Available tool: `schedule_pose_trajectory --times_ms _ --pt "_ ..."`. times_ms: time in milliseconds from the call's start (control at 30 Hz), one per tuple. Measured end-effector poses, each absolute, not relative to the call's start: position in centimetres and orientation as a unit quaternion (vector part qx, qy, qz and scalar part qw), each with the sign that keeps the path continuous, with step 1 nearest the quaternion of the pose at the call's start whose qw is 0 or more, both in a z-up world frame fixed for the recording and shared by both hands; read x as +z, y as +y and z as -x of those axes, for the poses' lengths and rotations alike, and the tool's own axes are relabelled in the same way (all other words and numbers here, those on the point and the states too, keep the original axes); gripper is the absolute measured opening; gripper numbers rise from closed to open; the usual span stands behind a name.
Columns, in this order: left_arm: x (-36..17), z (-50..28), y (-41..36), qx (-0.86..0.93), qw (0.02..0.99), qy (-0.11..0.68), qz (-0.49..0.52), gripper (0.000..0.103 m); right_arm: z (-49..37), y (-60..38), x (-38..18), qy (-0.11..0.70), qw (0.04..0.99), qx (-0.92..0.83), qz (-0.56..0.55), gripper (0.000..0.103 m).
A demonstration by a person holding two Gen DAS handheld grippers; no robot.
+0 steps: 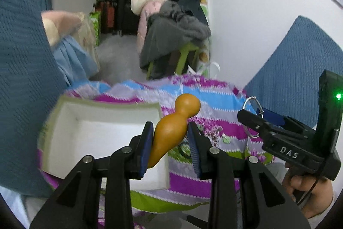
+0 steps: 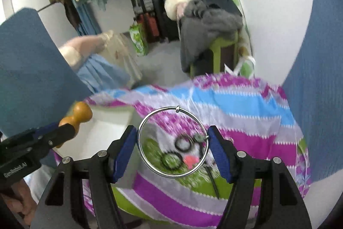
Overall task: Organize jewelry
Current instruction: 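Lift the pendant and hoop and carry both over the white box, then open left tool to drop the pendant while right tool drops the hoop into box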
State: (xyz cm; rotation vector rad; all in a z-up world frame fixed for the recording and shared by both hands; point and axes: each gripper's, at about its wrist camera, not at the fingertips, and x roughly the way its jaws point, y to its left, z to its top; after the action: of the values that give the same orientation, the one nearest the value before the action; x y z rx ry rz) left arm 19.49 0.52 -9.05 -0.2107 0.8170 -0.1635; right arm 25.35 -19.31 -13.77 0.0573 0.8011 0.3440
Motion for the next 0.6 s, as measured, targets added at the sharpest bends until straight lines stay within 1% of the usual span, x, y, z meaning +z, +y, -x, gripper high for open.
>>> schedule_pose_trajectory --times_ms 167,300,433,600 --pt "-6.7 -19.3 3.4 -0.063 0.921 0.371 0.1 0.034 -25.0 -16.2 -11.1 0.364 0.912 0.186 -0.027 0.066" --pt "-6.5 -19.1 5.7 -0.048 0.924 0.367 0.098 0.034 -25.0 -14.2 -10.6 0.358 0.914 0.191 -0.027 0.067" --pt "-7.3 -18.9 8.3 -0.036 0.922 0.373 0.099 0.034 -25.0 -12.1 -11.4 0.361 0.912 0.191 -0.03 0.067" --pt "-10.0 -19.1 11.5 -0.024 0.912 0.396 0.106 0.034 -25.0 -9.1 -13.7 0.375 0.908 0.183 -0.025 0.067"
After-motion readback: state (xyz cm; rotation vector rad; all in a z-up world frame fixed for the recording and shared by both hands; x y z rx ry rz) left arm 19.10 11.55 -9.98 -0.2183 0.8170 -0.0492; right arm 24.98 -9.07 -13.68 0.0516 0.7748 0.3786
